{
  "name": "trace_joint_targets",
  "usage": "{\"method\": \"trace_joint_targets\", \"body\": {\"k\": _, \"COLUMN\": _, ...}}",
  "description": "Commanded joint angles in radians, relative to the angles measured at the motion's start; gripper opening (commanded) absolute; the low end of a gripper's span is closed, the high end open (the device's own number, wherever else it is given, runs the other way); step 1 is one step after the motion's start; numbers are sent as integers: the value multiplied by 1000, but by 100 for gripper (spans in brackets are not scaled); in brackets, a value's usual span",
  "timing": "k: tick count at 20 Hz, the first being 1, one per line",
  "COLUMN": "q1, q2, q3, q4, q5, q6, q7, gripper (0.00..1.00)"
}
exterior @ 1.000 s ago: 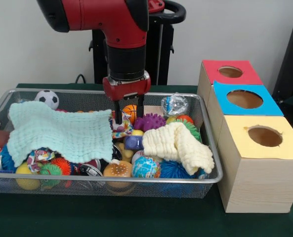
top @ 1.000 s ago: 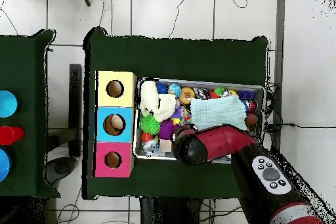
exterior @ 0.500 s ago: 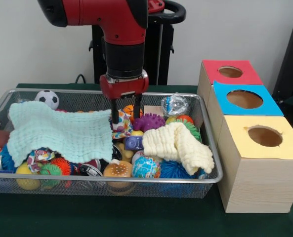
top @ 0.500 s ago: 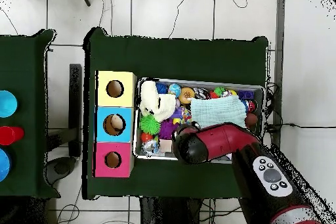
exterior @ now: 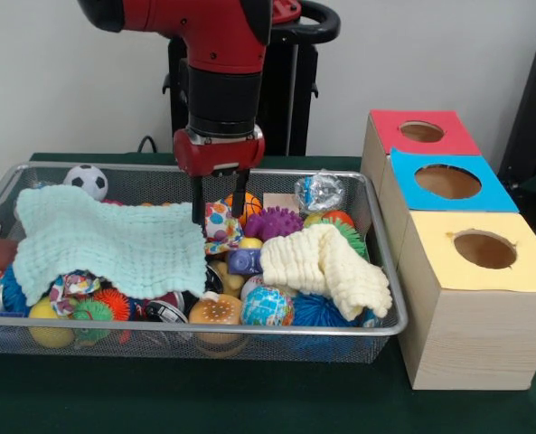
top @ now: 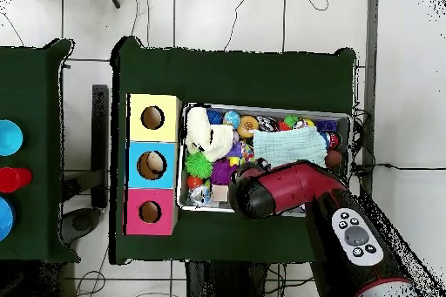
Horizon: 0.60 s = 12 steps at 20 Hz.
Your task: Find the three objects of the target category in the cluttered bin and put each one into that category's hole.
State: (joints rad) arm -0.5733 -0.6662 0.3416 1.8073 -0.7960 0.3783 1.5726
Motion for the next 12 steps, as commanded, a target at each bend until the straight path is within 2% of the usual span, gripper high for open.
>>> {"method": "trace_joint_targets", "body": {"k": 1, "q1": 12, "q2": 27, "q3": -44, "q4": -82, "q5": -87, "q6": -85, "q7": 59, "gripper": 100}}
{"method": "trace_joint_targets", "body": {"k": 5, "q1": 23, "q2": 60, "q3": -66, "q4": -94, "q5": -98, "q6": -123, "q7": 77, "gripper": 100}}
{"method": "trace_joint_targets", "body": {"k": 12, "q1": -3, "q2": 125, "q3": -58, "q4": -90, "q5": -79, "q6": -139, "q7": 55, "gripper": 100}}
